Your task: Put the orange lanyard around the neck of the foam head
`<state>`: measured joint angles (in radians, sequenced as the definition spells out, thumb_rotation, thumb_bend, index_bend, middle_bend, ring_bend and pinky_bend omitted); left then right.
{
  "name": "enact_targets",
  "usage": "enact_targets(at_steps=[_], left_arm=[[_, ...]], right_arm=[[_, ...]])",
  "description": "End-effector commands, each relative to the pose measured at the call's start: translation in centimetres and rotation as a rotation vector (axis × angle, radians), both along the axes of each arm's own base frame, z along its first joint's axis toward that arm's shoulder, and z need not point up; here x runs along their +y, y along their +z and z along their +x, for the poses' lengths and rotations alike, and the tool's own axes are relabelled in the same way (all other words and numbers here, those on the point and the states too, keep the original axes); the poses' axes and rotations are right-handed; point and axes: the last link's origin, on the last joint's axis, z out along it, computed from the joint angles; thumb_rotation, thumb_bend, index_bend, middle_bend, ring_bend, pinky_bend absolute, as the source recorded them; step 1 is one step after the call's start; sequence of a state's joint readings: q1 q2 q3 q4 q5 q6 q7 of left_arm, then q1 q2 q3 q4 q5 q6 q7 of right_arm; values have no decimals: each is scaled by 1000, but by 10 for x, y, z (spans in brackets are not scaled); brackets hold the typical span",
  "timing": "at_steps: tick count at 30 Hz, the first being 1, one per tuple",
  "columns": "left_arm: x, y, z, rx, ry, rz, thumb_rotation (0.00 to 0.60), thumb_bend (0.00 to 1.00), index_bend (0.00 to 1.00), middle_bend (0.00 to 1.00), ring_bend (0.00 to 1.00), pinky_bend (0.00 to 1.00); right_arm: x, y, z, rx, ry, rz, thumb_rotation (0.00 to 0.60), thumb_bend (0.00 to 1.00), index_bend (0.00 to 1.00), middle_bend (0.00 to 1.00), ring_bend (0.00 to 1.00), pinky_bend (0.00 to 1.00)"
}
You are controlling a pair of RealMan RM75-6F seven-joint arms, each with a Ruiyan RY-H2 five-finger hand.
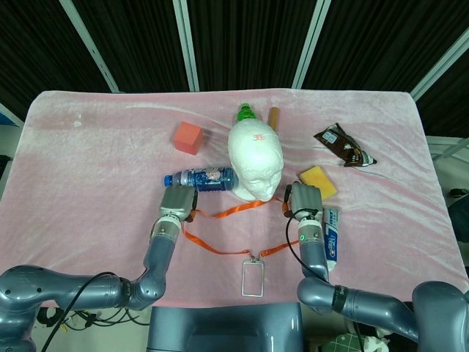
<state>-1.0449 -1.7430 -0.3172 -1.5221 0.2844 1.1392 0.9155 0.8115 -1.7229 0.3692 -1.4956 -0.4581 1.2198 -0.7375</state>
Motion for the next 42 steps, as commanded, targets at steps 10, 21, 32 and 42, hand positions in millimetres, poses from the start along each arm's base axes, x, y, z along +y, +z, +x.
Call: enact_targets(at_steps=[10, 21, 32, 42], left_arm=[[-11, 19, -6, -85, -21, -20, 600, 459, 678, 512, 320, 387], [-14, 34, -4, -185, -70, 10, 600, 459, 679, 513, 320, 387], [-18, 44, 1, -350, -97, 9, 600, 458, 680, 514, 320, 387], [-18, 62, 11, -493, -121, 34, 600, 459, 681, 516, 320, 387]], right_arm=[[10, 11, -7, -19, 6, -1, 600, 570, 888, 355, 388, 335], [17, 28, -5, -75, 15, -28, 600, 571, 899, 355, 387, 335], [25, 62, -2, -173, 35, -93, 600, 572, 910, 355, 388, 335], [26, 111, 10, -238, 87, -174, 600, 572, 917, 355, 388, 335]])
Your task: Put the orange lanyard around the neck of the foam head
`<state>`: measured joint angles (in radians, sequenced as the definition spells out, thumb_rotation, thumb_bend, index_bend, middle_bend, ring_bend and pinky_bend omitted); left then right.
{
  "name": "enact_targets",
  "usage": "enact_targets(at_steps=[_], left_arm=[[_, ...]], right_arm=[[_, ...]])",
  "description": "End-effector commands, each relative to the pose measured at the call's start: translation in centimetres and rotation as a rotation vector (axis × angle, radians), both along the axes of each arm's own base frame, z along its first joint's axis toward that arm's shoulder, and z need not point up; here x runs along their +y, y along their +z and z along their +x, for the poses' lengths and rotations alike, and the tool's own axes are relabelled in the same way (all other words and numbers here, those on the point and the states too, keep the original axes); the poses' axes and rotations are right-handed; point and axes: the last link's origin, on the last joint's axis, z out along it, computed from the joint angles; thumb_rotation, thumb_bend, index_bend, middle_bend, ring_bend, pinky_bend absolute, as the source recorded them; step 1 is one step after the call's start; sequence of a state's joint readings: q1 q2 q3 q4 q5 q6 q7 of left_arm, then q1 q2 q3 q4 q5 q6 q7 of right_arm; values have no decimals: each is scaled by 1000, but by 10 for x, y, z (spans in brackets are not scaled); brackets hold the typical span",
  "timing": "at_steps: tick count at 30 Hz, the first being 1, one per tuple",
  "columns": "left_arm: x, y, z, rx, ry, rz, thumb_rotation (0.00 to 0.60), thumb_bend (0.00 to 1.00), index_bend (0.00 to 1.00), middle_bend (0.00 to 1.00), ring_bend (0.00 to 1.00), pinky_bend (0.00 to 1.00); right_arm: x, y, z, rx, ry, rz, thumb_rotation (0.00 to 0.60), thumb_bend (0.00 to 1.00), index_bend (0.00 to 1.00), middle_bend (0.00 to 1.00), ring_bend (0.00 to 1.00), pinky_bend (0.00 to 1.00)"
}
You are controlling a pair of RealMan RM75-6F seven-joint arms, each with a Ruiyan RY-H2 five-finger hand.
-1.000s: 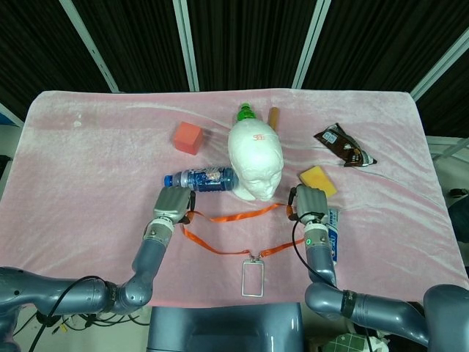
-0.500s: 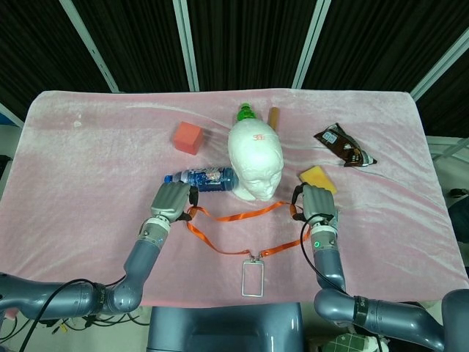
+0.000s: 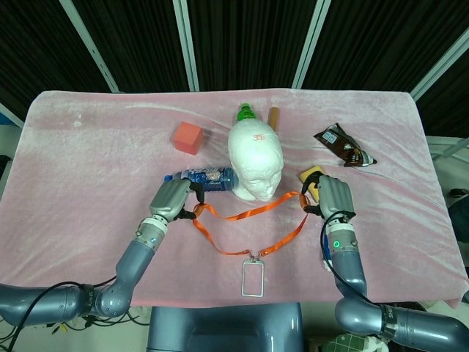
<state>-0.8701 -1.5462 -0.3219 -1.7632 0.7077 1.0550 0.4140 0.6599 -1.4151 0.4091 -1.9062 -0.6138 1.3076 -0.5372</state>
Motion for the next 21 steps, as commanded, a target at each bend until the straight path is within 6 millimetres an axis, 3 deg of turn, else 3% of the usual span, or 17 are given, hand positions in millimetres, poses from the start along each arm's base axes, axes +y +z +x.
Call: enact_targets(at_steps=[1, 21], left_arm=[[2, 5, 3, -36, -1, 14, 600, 459, 681, 516, 320, 387], [21, 24, 26, -210, 2, 55, 600, 459, 690, 523, 320, 387]], right_arm=[[-1, 15, 4, -16, 13, -34, 600, 572, 917, 355, 388, 335], [-23, 68, 25, -95, 39, -127, 600, 575, 917, 355, 388, 335]])
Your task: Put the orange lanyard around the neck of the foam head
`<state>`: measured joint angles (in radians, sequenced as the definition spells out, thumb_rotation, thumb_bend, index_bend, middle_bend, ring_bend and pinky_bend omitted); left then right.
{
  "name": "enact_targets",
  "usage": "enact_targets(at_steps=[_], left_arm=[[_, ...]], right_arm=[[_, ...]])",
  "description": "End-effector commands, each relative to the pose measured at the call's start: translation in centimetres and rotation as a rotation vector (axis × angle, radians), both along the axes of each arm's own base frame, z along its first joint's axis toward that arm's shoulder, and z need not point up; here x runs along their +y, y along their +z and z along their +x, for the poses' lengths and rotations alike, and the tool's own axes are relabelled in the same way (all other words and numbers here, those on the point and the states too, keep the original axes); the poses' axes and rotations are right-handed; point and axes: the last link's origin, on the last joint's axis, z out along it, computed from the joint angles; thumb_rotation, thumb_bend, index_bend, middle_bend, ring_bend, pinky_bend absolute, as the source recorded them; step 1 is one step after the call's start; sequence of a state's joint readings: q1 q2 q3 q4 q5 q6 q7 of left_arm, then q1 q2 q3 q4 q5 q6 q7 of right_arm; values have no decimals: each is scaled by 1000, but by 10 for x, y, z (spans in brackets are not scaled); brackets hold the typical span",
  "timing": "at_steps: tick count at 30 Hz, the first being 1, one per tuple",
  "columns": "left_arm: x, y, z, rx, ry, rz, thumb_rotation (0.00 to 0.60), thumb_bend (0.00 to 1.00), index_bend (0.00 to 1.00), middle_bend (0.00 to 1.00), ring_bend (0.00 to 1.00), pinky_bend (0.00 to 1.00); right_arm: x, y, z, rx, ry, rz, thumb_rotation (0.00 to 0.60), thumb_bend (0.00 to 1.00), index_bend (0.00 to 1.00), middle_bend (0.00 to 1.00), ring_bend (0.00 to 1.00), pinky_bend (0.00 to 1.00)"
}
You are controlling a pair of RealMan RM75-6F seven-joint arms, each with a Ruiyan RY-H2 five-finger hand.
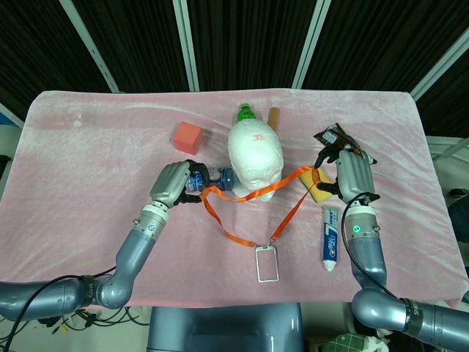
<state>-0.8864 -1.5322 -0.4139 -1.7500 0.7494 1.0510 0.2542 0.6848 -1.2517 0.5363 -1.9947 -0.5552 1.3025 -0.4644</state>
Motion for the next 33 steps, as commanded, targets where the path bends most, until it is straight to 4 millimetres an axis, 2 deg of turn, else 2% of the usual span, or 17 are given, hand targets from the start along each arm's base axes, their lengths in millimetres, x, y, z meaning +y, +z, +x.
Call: enact_targets(at_steps=[1, 14, 26, 33], left_arm=[[2, 2, 3, -17, 3, 4, 600, 459, 691, 523, 320, 387], [16, 15, 11, -53, -15, 87, 600, 458, 697, 532, 320, 387], [18, 21, 13, -96, -8, 91, 600, 458, 698, 536, 320, 387], [27, 27, 14, -134, 14, 129, 600, 456, 698, 536, 320, 387]], right_arm=[[-4, 6, 3, -5, 2, -10, 600, 576, 917, 355, 388, 335], [-27, 27, 11, -34, -4, -23, 600, 578, 917, 355, 387, 335], [-34, 35, 20, -37, 7, -29, 600, 580, 917, 355, 388, 334], [-47, 38, 23, -44, 0, -30, 600, 580, 917, 355, 387, 332]])
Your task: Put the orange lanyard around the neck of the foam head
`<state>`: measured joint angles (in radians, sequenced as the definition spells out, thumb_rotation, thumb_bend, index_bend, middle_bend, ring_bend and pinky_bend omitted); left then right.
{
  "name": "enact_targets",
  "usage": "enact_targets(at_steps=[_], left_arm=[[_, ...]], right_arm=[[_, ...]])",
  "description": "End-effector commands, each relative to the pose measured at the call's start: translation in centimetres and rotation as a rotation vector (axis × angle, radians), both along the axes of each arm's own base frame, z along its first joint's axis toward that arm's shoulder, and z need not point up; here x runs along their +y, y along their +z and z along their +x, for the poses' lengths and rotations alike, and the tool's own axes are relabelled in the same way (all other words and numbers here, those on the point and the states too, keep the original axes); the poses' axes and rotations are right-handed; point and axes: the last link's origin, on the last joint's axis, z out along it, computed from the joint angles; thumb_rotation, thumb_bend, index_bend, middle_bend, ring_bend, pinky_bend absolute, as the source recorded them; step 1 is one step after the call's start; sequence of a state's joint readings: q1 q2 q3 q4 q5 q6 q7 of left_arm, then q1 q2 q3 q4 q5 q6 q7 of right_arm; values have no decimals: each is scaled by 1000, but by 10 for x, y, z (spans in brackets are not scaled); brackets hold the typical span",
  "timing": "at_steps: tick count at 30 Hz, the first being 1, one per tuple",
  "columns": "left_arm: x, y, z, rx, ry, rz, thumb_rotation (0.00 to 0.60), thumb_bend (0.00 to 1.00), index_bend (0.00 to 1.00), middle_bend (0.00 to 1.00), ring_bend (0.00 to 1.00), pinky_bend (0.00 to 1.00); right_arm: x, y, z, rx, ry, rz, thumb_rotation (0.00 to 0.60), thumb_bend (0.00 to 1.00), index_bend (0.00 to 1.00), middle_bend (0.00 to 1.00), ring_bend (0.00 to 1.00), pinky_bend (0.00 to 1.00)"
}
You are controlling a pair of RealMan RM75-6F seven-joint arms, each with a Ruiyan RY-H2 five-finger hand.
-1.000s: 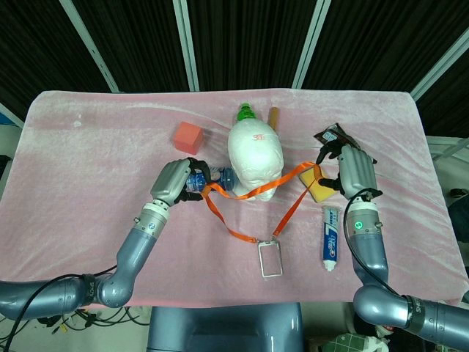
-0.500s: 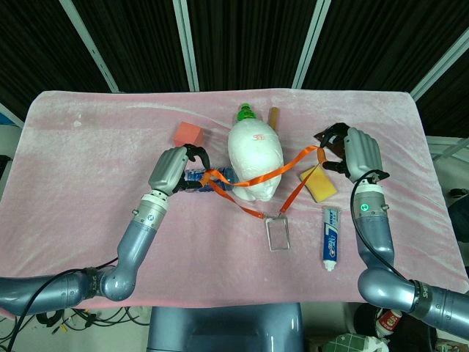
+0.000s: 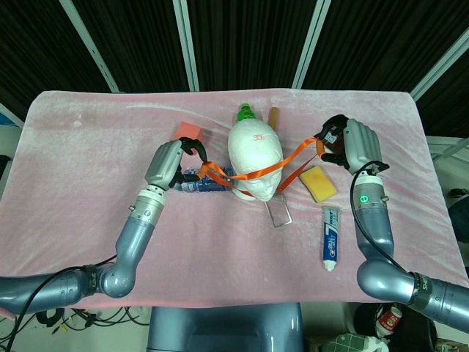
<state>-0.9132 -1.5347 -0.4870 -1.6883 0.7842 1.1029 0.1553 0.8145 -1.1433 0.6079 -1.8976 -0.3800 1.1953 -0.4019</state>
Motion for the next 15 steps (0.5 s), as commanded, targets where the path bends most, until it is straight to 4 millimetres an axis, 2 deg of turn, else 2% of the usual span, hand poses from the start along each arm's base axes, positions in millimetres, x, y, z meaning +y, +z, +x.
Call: enact_targets(at_steps=[1, 15], left_arm=[[4, 1, 1, -19, 8, 8, 600, 456, 698, 536, 320, 387], [23, 0, 0, -18, 34, 72, 600, 456, 701, 542, 320, 387]], right_arm=[[-6, 1, 1, 10, -2, 2, 600, 580, 917, 355, 387, 330], [-29, 8, 6, 0, -21, -27, 600, 591, 921, 355, 388, 328]])
